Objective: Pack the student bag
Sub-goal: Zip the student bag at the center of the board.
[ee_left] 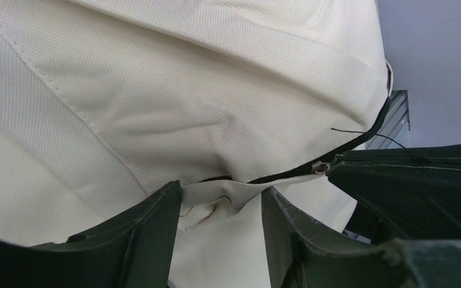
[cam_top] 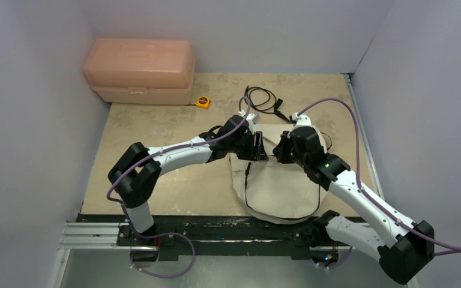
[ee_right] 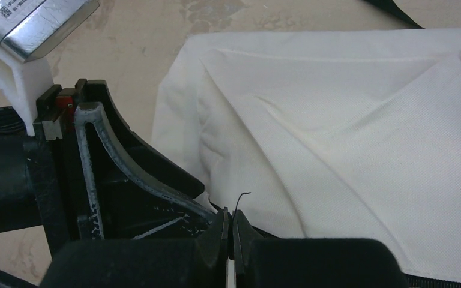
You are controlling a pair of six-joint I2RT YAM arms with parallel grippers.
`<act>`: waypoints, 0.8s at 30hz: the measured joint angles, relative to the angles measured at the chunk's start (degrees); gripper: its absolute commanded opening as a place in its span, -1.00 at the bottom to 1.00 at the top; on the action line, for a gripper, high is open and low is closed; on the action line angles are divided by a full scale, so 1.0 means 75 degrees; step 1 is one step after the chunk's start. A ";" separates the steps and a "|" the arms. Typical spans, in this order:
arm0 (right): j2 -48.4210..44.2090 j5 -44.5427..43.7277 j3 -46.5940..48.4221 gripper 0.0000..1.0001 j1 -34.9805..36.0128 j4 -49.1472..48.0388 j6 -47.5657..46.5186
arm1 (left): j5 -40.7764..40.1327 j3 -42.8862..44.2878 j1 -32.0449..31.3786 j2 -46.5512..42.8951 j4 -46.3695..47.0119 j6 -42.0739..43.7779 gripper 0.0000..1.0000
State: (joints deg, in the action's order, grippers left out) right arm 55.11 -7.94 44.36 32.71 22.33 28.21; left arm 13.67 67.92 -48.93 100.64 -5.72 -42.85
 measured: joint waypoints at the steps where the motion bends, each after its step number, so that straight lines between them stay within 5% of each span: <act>1: 0.0000 -0.0003 0.0000 -1.00 0.0000 0.0029 -0.0003 | -0.0020 0.0052 -0.0003 0.0061 -0.0006 0.0015 -0.27; 5: 0.0000 -0.0102 0.0015 -1.00 0.0000 0.0119 -0.0041 | -0.0154 0.0137 -0.0020 0.0102 -0.0166 0.0055 -1.00; 16: -0.0032 -0.0810 0.0216 -1.00 -0.0189 0.0740 0.0017 | -0.0402 -0.0166 0.0131 0.0003 -0.0041 -0.0102 -1.00; 24: -0.0568 -0.1125 0.0242 -1.00 -0.1658 0.1428 0.0189 | -0.0455 -0.0612 0.0326 -0.0210 0.0268 -0.0221 -1.00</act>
State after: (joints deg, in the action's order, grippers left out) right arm 50.85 -16.38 46.17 20.27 33.04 29.63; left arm 10.26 63.33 -46.48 99.07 -3.70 -44.51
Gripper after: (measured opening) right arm 0.012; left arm 0.024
